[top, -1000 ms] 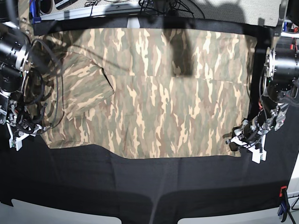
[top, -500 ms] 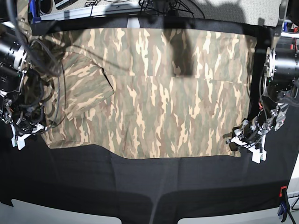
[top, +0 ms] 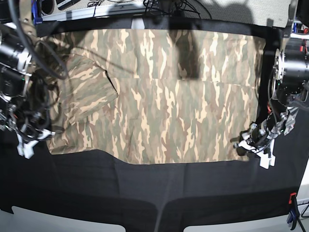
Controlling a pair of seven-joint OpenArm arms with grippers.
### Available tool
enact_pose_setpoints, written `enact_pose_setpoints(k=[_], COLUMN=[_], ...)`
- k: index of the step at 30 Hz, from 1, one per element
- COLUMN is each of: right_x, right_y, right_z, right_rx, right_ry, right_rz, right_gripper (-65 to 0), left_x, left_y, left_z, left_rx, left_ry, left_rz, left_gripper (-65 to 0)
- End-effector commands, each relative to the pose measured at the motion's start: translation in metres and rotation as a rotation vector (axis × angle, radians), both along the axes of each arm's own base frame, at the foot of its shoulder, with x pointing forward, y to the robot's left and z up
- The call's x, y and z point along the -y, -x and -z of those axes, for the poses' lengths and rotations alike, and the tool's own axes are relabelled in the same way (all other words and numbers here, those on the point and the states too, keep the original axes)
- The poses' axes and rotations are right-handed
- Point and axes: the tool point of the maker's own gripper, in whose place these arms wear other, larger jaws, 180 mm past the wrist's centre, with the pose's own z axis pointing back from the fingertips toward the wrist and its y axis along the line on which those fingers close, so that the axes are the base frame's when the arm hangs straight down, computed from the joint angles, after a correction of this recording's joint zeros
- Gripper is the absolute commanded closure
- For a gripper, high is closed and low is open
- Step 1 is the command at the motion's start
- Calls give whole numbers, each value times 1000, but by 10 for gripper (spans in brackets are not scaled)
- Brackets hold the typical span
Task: Layout the t-shirt on the table in an organized manner, then fold the t-shirt properly
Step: 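Hold the shirt edge with both grippers and lift it, then fold the held edge over the shirt toward its opposite side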
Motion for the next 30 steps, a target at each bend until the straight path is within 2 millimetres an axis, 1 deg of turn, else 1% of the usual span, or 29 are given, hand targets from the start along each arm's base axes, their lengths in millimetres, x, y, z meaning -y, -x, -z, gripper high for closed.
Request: enact_pose_setpoints(k=[1,3,6,9,12,17,20,24,27,30], right_x=[7,8,9,8,3,-7,-16,-23,-21,-13], right_y=[-18,-24,-26,-21,-12,12,28,51,68,85], right_z=[-26,-35,-44,-46,-49,-54,-59,-68,-75,-85], right_rx=[70,98,121,129,153,168,183,202,211,222], right_ry=[16,32,62,78,96,171,228,291,332,371], right_rz=[-12,-21,-38,-57,-83,-165,-222,-273,-283,-268], right_gripper=[0,0,0,0,0,0,0,0,0,0], left_x=[0,1,3,6,11,12,7,0,-3,-5], left_y=[-16,-17,-19,-18,-14,3,18,40,56,73], left_z=[-23,-26,-33,-40,-48,-58,-63,-75,-83,-93], left_rx=[64,66,70,74,81,108,127,163,188,212], left_ry=[15,9,-9,-40,-50,-49,-73,-108,-146,-136], left_rz=[12,23,55,107,152,203,235,283,315,316], left_gripper=[0,0,0,0,0,0,0,0,0,0])
